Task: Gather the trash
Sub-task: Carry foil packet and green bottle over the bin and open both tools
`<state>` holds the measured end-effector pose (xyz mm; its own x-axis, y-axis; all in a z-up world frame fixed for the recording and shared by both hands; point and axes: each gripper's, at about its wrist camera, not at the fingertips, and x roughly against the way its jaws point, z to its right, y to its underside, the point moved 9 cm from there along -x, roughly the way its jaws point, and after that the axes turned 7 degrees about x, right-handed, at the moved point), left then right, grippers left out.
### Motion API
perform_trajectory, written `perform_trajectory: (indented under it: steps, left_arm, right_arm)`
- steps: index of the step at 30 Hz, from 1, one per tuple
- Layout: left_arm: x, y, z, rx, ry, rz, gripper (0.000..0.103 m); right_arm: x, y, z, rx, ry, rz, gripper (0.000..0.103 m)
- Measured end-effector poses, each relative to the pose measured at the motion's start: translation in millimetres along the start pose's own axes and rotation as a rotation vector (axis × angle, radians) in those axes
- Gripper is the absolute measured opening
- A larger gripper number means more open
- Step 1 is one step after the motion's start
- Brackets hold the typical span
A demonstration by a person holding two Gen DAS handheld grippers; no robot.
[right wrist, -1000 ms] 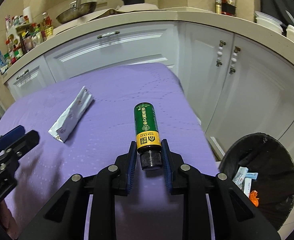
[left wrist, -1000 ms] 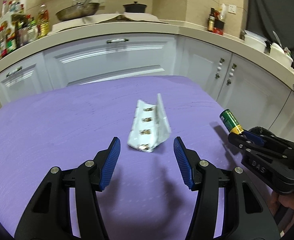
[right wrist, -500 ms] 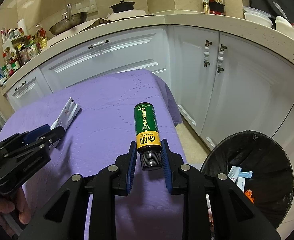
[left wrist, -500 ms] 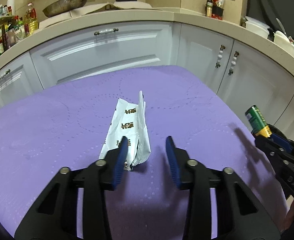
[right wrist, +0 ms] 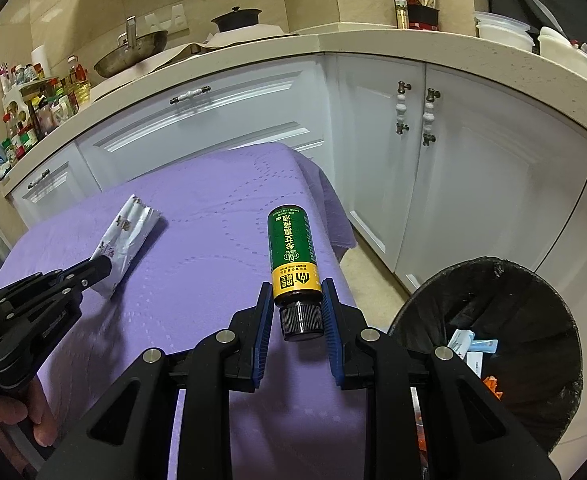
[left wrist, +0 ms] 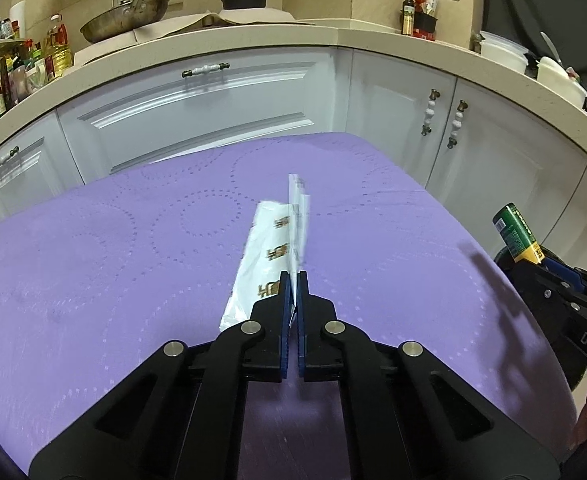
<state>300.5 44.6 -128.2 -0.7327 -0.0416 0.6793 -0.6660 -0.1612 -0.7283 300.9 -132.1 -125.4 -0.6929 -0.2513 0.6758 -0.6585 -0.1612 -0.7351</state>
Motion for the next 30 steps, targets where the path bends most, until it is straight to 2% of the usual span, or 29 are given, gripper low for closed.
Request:
perform_trajectory:
  steps: [12,30]
  left_arm:
    - [44.6,0.0,33.7,-0.026,0.071,0.056,0.002]
    - [79.3,23.9,140.3,-0.164,0.235,0.072,0.002]
  right_arm:
    - [36.2,11.0,30.2,-0.033,0.057,0.036,0.025]
    - [98.8,39.7,109.5,-0.143,0.205,0.084,0.025]
